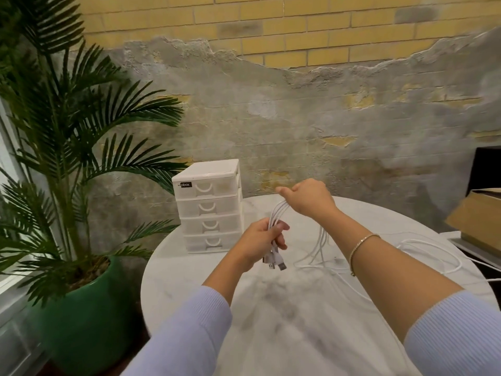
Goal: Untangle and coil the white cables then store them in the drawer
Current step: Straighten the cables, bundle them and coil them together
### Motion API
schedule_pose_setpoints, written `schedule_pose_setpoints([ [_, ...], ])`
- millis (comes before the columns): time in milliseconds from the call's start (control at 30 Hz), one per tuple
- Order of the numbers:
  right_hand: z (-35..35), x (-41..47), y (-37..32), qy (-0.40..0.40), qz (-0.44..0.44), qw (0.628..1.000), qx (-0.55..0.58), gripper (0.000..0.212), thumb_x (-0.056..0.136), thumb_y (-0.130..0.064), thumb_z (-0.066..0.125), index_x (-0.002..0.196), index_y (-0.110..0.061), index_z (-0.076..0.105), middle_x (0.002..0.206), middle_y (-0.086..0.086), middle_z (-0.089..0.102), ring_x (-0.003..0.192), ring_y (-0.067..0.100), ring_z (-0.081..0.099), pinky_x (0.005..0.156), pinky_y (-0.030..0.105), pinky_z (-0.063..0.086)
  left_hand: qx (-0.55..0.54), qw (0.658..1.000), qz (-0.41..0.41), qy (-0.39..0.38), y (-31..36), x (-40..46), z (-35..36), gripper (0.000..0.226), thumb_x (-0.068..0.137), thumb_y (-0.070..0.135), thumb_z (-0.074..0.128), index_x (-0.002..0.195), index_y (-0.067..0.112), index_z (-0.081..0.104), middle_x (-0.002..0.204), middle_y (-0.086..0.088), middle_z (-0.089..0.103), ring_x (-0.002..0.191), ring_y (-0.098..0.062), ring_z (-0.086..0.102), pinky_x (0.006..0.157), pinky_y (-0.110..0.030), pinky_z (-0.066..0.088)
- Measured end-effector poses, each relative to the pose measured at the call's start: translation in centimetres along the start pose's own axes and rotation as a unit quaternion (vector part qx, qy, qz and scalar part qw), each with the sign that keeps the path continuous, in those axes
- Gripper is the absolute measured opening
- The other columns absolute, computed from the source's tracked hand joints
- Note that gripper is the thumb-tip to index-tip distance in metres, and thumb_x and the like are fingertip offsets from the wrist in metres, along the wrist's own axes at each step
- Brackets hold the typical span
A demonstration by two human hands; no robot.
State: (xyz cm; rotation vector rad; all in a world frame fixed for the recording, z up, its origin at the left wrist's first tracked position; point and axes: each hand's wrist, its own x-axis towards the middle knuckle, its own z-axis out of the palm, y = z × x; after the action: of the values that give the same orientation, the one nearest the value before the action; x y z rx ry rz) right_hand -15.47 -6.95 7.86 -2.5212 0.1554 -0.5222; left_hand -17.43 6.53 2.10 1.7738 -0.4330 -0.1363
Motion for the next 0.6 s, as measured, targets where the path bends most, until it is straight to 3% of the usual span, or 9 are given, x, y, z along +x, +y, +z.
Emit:
schedule_pose_setpoints([
  [67,-0.5,0.2,0.4,0.006,0.009,1.0,-0.005,0.053,0.089,-0.057,0.047,0.053,-0.017,0.047,0.076,0.008,0.056,0.084,0.028,0.057,0.064,0.031,0.041,0.023,1.0,-0.009,-0.01,-0.4,-0.3,-0.3,0.022,0.101,0.021,0.041,0.086,0.02,0.056,0.054,0.007,0.05,0.061,-0.01,0.058,0.05,-0.017,0.038],
  [167,-0.9,0.1,0.9,0.03,0.022,0.999,0.002,0.048,0.091,-0.049,0.048,0.058,-0.015,0.052,0.084,0.011,0.061,0.082,0.028,0.057,0.066,0.03,0.041,-0.001,1.0,-0.009,-0.01,-0.9,-0.3,-0.6,0.021,0.1,0.024,0.044,0.085,0.019,0.058,0.05,0.01,0.049,0.052,-0.006,0.056,0.071,-0.029,0.045],
  [233,-0.7,0.0,0.9,0.042,0.04,0.998,0.025,0.046,0.091,-0.045,0.049,0.057,-0.014,0.05,0.083,0.012,0.059,0.079,0.028,0.053,0.066,0.029,0.04,-0.045,0.999,-0.01,0.003,-1.0,-0.3,-0.7,0.021,0.098,0.026,0.047,0.085,0.015,0.059,0.058,0.004,0.048,0.046,-0.006,0.051,0.075,-0.035,0.05],
  [300,-0.3,0.1,0.9,0.061,0.062,0.995,0.041,0.042,0.091,-0.043,0.049,0.07,-0.01,0.062,0.09,0.014,0.063,0.082,0.029,0.053,0.069,0.029,0.039,-0.099,0.994,-0.026,0.029,-0.7,-0.4,-0.8,0.023,0.096,0.032,0.049,0.086,0.015,0.06,0.061,0.003,0.046,0.045,-0.006,0.046,0.06,-0.027,0.054],
  [400,0.1,0.1,0.9,0.097,0.085,0.99,0.057,0.044,0.092,-0.043,0.047,0.092,-0.006,0.07,0.098,0.014,0.067,0.085,0.029,0.055,0.07,0.029,0.04,-0.225,0.969,-0.084,0.064,0.0,-0.4,-0.7,0.027,0.096,0.035,0.05,0.085,0.013,0.064,0.056,0.006,0.047,0.042,-0.006,0.043,0.044,-0.018,0.046],
  [600,0.4,-0.5,0.8,0.139,0.094,0.983,0.072,0.041,0.094,-0.038,0.044,0.084,-0.007,0.068,0.098,0.016,0.067,0.084,0.03,0.055,0.071,0.03,0.039,-0.357,0.917,-0.165,0.063,0.7,-0.1,-1.5,0.02,0.089,0.025,0.053,0.078,0.01,0.058,0.053,0.002,0.053,0.035,-0.007,0.045,0.032,-0.01,0.038],
])
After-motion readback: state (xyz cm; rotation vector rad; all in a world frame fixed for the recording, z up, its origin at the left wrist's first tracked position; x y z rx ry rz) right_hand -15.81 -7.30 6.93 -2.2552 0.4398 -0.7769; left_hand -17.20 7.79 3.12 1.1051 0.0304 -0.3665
